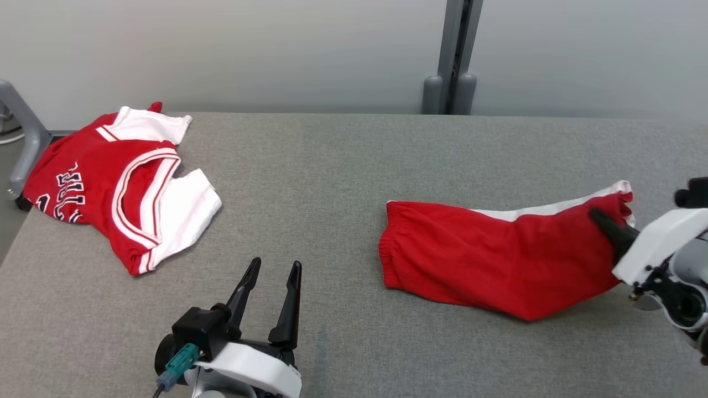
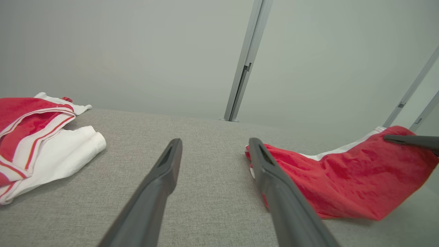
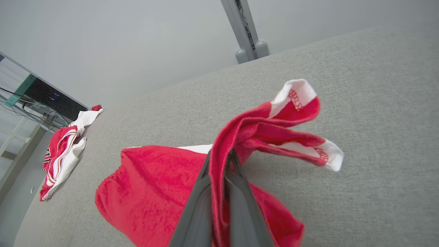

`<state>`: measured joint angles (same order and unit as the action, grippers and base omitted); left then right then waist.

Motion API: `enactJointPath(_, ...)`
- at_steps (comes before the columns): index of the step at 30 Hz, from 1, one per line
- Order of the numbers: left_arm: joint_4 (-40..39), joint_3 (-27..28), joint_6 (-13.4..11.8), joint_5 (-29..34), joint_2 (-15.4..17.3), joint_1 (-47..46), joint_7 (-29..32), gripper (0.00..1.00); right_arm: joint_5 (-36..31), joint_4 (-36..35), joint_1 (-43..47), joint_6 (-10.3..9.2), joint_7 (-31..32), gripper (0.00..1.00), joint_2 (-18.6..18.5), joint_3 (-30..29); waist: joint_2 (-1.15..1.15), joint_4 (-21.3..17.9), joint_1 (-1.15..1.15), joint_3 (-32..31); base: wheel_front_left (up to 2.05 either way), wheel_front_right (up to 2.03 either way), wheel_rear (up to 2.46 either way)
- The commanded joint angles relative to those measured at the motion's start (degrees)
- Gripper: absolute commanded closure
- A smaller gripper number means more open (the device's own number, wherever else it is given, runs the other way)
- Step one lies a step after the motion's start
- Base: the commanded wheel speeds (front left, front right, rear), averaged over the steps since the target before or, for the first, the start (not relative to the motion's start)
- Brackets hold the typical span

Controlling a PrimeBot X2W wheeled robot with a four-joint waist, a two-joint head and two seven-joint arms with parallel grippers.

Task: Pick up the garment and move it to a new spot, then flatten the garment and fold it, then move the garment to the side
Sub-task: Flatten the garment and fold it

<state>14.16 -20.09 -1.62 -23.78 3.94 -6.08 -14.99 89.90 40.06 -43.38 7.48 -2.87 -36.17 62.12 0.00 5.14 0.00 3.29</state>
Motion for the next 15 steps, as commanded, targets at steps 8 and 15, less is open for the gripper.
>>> enactJointPath(8, 1.0, 0.7, 0.7, -0.3, -0.5, 0.8, -0.3, 0.00, -2.7, -1.3, -3.1, 0.03, 1.3, 1.00, 4.7, 2.4, 0.00, 1.7, 0.00, -1.0, 0.00, 0.00, 0.00)
enactJointPath(15, 2.0, 0.0, 1.4, -0.8, -0.8, -0.4, -0.3, 0.00, -2.1, 3.8, -5.5, 0.03, 4.5, 1.00, 10.8, 3.8, 0.00, 4.1, 0.00, 0.0, 0.00, 0.00, 0.00)
